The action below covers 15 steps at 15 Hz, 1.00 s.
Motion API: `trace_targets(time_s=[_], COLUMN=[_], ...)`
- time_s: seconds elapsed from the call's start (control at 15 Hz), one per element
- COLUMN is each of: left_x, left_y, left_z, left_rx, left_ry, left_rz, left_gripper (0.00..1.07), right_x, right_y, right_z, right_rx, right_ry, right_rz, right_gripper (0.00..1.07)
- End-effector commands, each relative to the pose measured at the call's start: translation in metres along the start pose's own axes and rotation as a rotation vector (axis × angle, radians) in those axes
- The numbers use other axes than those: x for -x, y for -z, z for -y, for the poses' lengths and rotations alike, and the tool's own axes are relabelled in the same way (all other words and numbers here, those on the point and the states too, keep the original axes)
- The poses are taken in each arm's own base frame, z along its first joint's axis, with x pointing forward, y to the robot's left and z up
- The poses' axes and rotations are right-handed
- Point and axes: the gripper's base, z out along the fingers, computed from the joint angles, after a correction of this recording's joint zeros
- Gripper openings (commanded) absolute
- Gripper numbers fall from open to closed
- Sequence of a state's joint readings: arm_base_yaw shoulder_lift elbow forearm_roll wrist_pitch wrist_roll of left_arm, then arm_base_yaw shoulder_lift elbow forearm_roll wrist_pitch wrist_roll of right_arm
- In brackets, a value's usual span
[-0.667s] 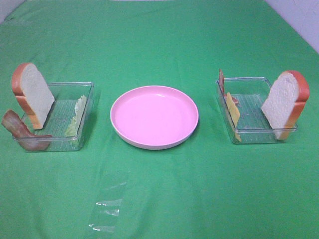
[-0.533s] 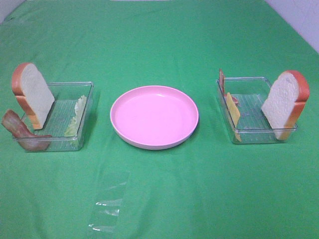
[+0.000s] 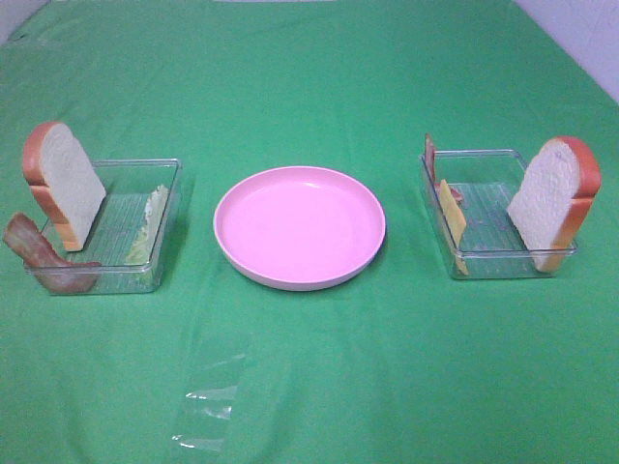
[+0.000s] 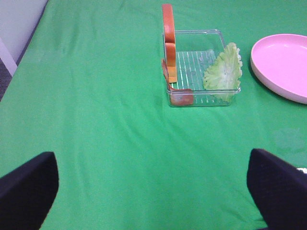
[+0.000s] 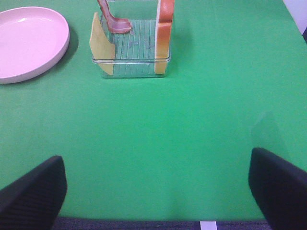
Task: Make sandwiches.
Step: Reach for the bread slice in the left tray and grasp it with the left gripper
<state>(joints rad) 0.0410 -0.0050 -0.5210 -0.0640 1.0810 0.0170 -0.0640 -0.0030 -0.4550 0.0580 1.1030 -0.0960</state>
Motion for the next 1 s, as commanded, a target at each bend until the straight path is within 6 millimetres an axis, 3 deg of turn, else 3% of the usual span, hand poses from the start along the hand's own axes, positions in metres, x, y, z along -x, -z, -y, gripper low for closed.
trace_targets(time_s=[0.07, 0.33, 0.4, 0.47, 0.73, 0.8, 0.87, 1.0], left_x=[-0.001, 0.03, 0.058, 0.068, 0.14, 0.171, 0.177, 0.191], left_y=[0.0, -0.006, -0.024, -0.033, -0.119, -0.172, -0.186, -0.239], left_z=[0.0, -0.005, -0.008, -0.01, -0.014, -0.016, -0.017, -0.013], left_rx=[0.005, 0.048, 0.069, 0.075, 0.063, 0.076, 0.079, 0.038], left_ry=[-0.007, -0.145, -0.151, -0.145, -0.119, -0.053, -0.034, 0.0], left_rz=[0.01, -0.176, -0.275, -0.312, -0.602, -0.72, -0.742, -0.803], left_gripper=[1.02, 1.02, 1.02, 1.02, 1.02, 1.02, 1.02, 1.02], right_x=[-0.002, -0.002, -0.002, -0.002, -0.002, -0.002, -0.002, -0.002], right_y=[0.002, 0.002, 0.002, 0.002, 0.002, 0.002, 0.002, 0.002], right_z=[0.0, 0.0, 0.0, 0.0, 0.0, 0.0, 0.0, 0.0], right_rx=[-0.005, -0.005, -0.005, -0.005, -0.005, -0.005, -0.005, -0.005], right_ry=[-0.001, -0.001, -0.001, -0.001, -0.001, -0.001, -0.001, -0.001], right_rz=[0.028, 0.028, 0.028, 0.028, 0.028, 0.028, 0.028, 0.028], right_gripper=[0.99, 0.99, 0.99, 0.99, 0.99, 0.99, 0.99, 0.99])
